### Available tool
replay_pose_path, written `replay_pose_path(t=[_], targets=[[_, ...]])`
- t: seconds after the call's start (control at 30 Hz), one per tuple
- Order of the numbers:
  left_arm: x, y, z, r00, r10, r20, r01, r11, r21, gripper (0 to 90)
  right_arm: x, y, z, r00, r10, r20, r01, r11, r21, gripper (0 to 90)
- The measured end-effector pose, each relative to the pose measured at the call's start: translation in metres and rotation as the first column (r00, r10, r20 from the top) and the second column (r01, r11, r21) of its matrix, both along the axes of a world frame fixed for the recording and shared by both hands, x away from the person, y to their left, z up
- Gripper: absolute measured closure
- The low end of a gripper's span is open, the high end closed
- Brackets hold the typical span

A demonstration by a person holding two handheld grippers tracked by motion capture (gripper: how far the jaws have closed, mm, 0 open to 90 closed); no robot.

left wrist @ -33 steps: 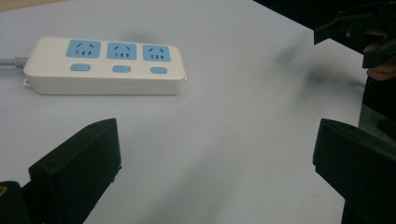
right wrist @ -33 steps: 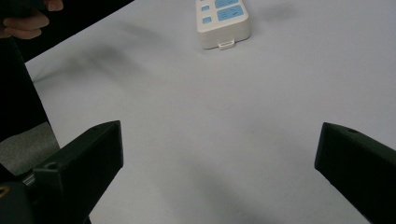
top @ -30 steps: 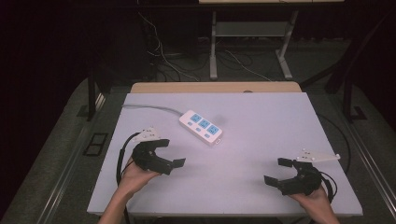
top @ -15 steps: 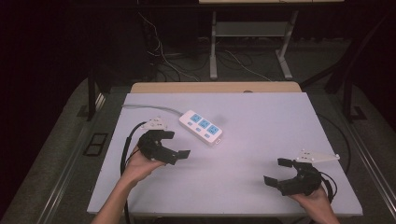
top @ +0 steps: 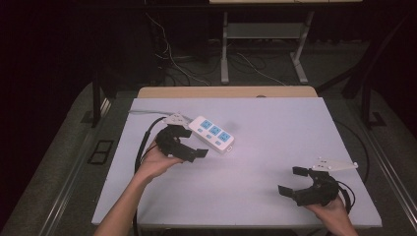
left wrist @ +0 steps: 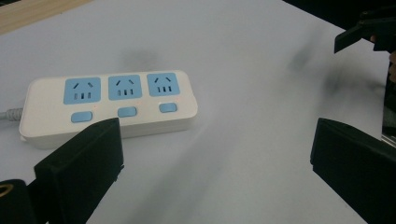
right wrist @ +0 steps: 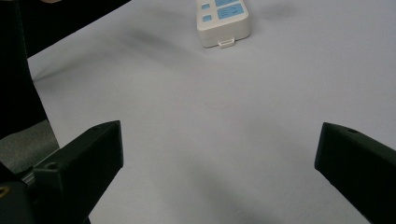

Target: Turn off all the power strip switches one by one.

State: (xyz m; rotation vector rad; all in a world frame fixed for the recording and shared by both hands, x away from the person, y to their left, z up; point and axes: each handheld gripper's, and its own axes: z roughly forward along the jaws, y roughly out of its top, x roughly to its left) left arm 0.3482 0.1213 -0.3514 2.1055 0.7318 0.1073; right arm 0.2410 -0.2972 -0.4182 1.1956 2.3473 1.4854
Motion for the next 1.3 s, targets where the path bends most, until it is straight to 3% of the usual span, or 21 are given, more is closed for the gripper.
replay_pose_path(t=[0.73,1.1,1.3], targets=[[0.031,-0.022,0.0,0.9994,-0.027,-0.022,0.028,0.9981,0.055,4.2,0.0,0.0,-0.001,1.0,0.003,-0.005,-0.003,1.0,0.004,0.9],[0.043,-0.033,0.004,0.9973,-0.056,-0.047,0.059,0.9958,0.069,16.0,0.0,0.001,-0.001,1.0,0.005,-0.001,-0.005,1.0,0.001,0.9],[0.051,-0.041,0.006,0.9965,-0.063,-0.055,0.068,0.994,0.085,26.9,0.0,0.002,-0.002,1.0,0.009,-0.003,-0.009,1.0,-0.003,0.9]])
